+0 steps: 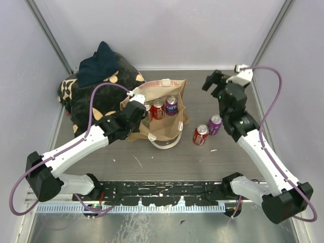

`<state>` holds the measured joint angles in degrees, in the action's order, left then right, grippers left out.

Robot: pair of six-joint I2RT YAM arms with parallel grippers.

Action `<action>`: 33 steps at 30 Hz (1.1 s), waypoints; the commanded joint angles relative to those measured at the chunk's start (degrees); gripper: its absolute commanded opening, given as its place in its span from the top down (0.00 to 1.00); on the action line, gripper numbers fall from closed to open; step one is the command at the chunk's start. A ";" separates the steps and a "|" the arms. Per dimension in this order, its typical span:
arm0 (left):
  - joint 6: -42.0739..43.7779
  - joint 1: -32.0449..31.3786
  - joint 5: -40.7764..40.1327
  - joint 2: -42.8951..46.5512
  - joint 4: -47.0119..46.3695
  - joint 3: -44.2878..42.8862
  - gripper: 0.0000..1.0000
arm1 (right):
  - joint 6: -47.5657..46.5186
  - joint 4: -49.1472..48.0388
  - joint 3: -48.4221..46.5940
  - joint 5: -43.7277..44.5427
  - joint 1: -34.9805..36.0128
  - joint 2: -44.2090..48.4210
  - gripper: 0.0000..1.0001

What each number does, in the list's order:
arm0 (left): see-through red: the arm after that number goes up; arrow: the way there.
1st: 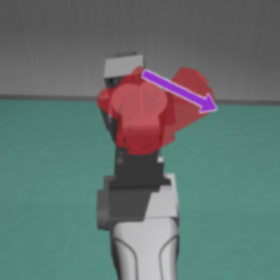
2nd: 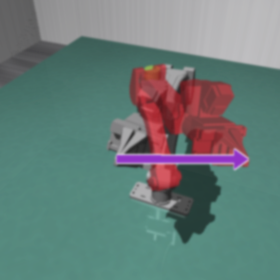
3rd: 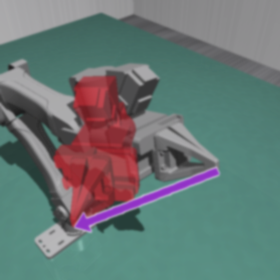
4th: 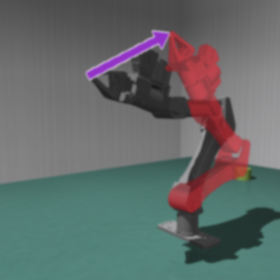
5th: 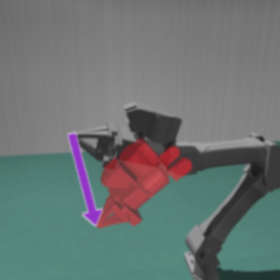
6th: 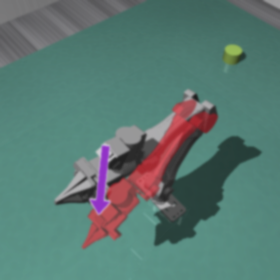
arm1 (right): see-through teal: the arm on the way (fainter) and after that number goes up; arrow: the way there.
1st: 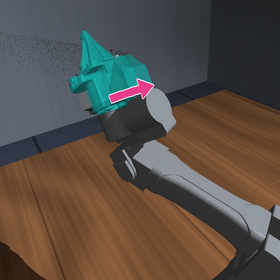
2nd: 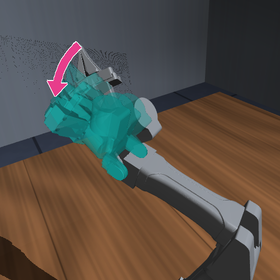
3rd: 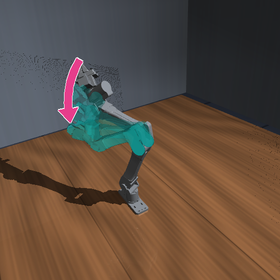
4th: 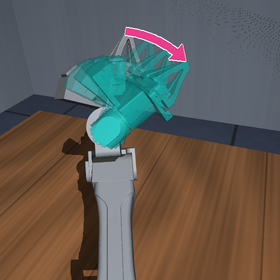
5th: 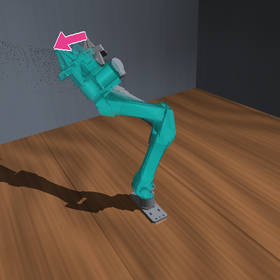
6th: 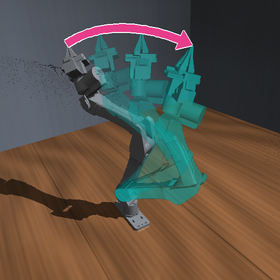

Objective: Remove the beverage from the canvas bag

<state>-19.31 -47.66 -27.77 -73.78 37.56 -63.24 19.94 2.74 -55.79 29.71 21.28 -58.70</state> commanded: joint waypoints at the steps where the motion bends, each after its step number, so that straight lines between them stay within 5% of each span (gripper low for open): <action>1: -1.21 0.01 1.95 -0.46 -0.96 1.06 0.73 | -3.24 10.38 -14.50 -8.19 4.05 -5.76 0.05; 7: -2.27 0.01 2.09 -0.51 -1.04 1.25 0.73 | -7.42 16.42 -25.66 -8.29 16.62 -14.98 0.22; 11: -3.11 0.02 2.13 0.19 -1.06 1.66 0.73 | -8.69 18.65 -28.28 -8.73 20.34 -20.70 0.57; 18: -3.89 0.02 1.93 3.87 -1.90 3.88 0.72 | -7.31 18.94 -26.34 -11.32 21.05 -24.52 0.97; 25: -4.46 0.02 1.47 4.11 -3.24 4.80 0.76 | -8.07 18.27 -24.04 -12.90 21.09 -27.54 0.99; 29: -4.88 -0.01 1.70 3.66 -3.67 4.93 0.81 | -7.02 17.30 -21.62 -10.76 21.09 -28.05 0.77; 33: -5.10 -0.04 1.55 3.31 -3.88 4.88 0.88 | -6.85 16.48 -20.27 -6.59 21.03 -28.32 0.67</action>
<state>-23.86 -47.40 -27.75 -69.97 34.54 -59.46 12.84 22.35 -76.51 18.92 42.22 -87.22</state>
